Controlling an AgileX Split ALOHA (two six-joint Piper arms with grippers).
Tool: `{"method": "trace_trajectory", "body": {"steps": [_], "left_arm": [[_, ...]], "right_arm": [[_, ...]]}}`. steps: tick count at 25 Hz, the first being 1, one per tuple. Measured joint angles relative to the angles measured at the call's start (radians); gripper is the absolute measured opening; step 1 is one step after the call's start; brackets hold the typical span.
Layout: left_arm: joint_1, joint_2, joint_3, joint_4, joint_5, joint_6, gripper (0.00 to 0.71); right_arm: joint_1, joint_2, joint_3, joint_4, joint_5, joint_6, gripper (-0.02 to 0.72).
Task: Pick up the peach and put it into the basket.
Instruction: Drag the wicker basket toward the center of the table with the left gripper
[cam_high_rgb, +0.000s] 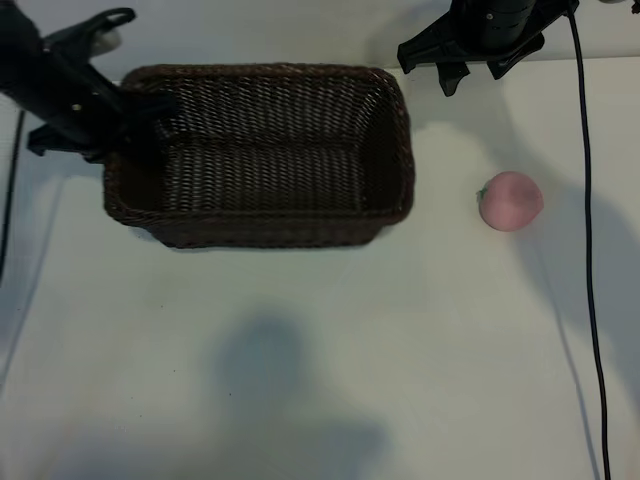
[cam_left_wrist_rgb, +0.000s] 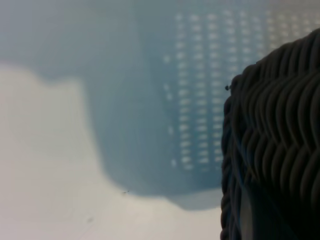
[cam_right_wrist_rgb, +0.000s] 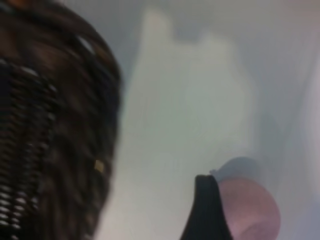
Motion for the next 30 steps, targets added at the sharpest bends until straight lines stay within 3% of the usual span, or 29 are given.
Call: {"method": "trace_trajectory", "body": {"steps": [5, 21, 24, 28, 30], "left_arm": [[-0.042, 0.082, -0.043, -0.002, 0.003, 0.002, 0.173], [-0.047, 0.162, -0.051, -0.046, -0.006, -0.041, 0.167], [-0.047, 0.162, -0.051, -0.051, 0.006, -0.049, 0.254], [-0.048, 0.148, -0.051, -0.051, 0.021, -0.054, 0.522], [-0.048, 0.129, -0.051, -0.047, 0.024, -0.056, 0.623]], "right_arm": [[0.0, 0.0, 0.0, 0.0, 0.0, 0.0, 0.526], [0.0, 0.0, 0.0, -0.001, 0.0, 0.0, 0.526], [0.0, 0.0, 0.0, -0.001, 0.0, 0.0, 0.526], [0.0, 0.0, 0.0, -0.001, 0.0, 0.0, 0.526], [0.0, 0.0, 0.0, -0.001, 0.0, 0.0, 0.526]]}}
